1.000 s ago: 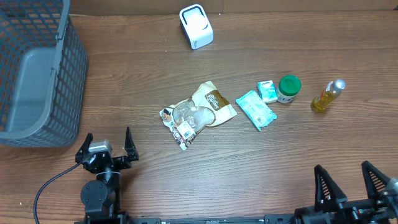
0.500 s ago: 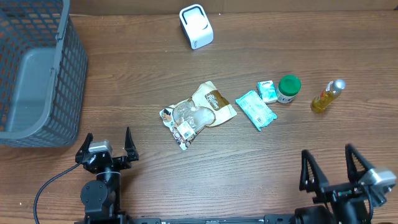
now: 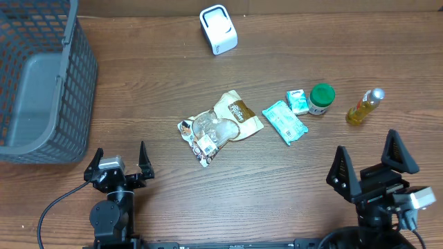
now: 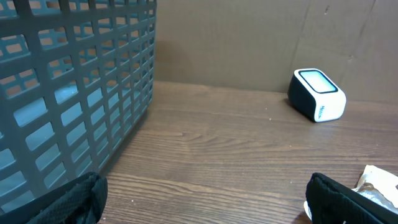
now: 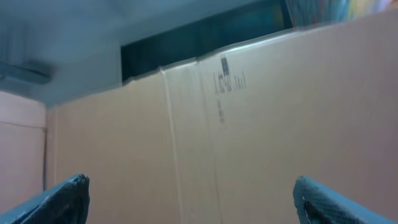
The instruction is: Scan the item barcode
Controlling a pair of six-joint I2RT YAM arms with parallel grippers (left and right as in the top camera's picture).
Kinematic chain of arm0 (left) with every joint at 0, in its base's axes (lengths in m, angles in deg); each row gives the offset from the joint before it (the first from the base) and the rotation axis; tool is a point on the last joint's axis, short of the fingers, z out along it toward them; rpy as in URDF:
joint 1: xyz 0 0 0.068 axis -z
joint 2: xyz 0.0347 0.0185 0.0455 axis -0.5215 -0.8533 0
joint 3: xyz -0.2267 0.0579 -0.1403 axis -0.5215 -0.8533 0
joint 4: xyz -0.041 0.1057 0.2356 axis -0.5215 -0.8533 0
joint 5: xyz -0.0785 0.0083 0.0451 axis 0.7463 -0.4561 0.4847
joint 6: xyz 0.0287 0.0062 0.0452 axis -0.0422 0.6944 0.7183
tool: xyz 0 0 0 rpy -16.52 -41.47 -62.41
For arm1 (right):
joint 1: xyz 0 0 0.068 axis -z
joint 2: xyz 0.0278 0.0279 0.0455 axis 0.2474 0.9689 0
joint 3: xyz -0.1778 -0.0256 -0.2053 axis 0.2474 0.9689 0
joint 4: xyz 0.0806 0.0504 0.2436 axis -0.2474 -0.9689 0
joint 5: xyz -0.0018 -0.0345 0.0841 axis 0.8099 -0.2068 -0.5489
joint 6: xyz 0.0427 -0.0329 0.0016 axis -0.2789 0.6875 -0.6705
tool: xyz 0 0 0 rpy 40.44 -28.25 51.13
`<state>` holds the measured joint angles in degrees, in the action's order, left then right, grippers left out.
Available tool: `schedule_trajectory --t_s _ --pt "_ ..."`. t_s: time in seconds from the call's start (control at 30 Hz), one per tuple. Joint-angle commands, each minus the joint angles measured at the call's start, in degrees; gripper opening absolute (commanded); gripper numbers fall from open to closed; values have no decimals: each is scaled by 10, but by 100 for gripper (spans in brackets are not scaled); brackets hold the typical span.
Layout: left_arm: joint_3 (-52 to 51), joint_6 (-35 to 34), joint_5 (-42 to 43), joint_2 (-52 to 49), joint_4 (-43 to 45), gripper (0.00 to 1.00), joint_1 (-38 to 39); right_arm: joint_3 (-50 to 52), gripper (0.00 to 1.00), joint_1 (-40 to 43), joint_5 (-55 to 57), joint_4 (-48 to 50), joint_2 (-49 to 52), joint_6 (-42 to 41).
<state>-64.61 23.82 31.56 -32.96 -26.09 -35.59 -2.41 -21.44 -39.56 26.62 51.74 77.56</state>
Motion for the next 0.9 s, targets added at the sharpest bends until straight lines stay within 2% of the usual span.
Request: schedule_trajectory --t_s 0.0,0.2,0.63,0.73,0.87 --pt "-2 -5 2 7 1 100 -3 48 100 2 -12 45 -5 2" --pt "-2 -5 2 6 1 100 -3 110 100 2 -20 52 -5 1" --pt "-2 -5 2 6 1 100 -3 121 100 2 -28 -249 -5 -5" --pt "-2 -5 2 6 1 100 -3 121 100 2 -22 -266 -5 0" --pt "-2 -5 2 6 1 100 -3 121 100 2 -37 -265 -5 61"
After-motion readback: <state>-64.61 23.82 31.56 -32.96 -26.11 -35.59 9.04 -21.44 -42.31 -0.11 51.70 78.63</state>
